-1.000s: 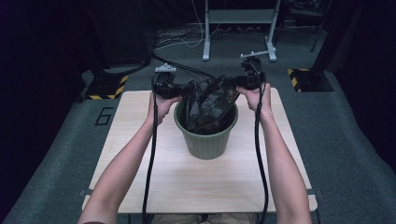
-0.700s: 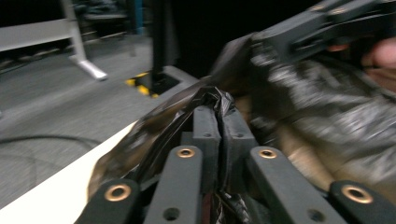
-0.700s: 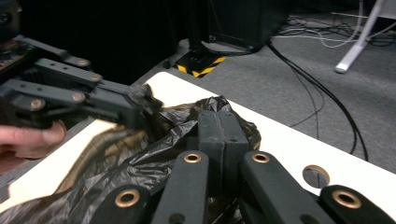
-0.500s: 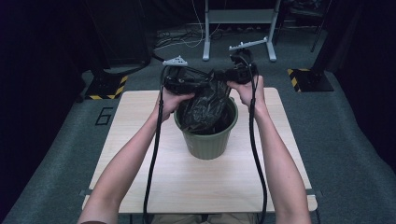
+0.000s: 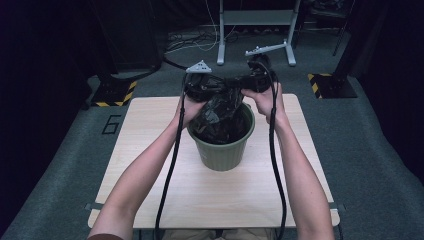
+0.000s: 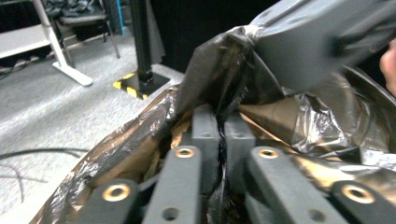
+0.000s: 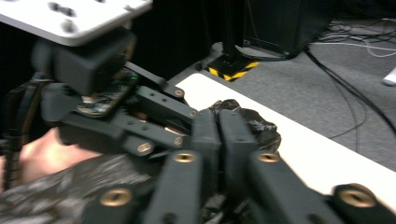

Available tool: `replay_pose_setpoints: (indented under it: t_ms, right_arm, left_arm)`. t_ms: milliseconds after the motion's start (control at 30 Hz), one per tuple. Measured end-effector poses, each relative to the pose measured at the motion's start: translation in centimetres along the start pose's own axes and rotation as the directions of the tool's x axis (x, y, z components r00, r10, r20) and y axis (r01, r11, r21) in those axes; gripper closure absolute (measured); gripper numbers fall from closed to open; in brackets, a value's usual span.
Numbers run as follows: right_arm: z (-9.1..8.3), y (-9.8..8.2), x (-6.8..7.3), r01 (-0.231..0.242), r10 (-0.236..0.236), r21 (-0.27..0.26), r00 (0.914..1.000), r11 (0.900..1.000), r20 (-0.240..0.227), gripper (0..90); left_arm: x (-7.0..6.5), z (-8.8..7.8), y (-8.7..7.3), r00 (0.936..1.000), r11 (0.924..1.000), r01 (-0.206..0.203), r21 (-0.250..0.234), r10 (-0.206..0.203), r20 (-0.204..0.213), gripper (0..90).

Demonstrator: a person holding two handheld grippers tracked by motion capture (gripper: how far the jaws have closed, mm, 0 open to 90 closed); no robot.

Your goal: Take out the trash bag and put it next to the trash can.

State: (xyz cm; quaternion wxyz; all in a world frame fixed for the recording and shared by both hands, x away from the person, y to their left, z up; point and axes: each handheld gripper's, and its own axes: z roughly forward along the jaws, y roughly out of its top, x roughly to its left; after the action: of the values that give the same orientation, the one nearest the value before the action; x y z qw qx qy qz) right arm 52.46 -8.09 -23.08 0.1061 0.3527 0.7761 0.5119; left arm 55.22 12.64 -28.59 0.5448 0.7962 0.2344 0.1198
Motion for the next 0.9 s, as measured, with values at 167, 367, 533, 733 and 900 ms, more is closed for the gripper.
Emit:
replay_pose_setpoints:
  t_ms: [167,367,533,733,900]
  right_arm:
    - [-1.0,-1.0,0.0,0.036,-0.036,-0.015,0.9994,0.999,0.001,44.6]
    - [-1.0,-3.0,1.0,0.009,-0.009,-0.031,0.9999,0.999,-0.005,5.3]
    - [0.9,-5.4,3.8,-0.004,0.004,-0.001,0.9951,1.000,0.098,0.0]
    - [4.0,-6.7,3.1,-0.062,0.062,-0.004,0.9852,0.998,0.160,9.4]
    - [5.3,-6.4,1.8,-0.061,0.065,-0.037,0.9869,0.997,0.147,33.4]
  left_arm:
    - [0.4,0.2,0.7,0.9997,0.9992,-0.020,0.034,0.021,-0.011,89.3]
    - [0.6,0.2,1.5,0.9989,0.9972,-0.035,0.067,0.037,-0.030,89.3]
    - [0.8,0.2,2.3,0.9985,0.9943,-0.039,0.099,0.042,-0.034,89.3]
    - [0.6,0.0,2.9,0.9985,0.9931,-0.048,0.107,0.050,-0.024,89.3]
    - [0.1,-0.4,3.7,0.9979,0.9926,-0.064,0.104,0.065,-0.007,89.2]
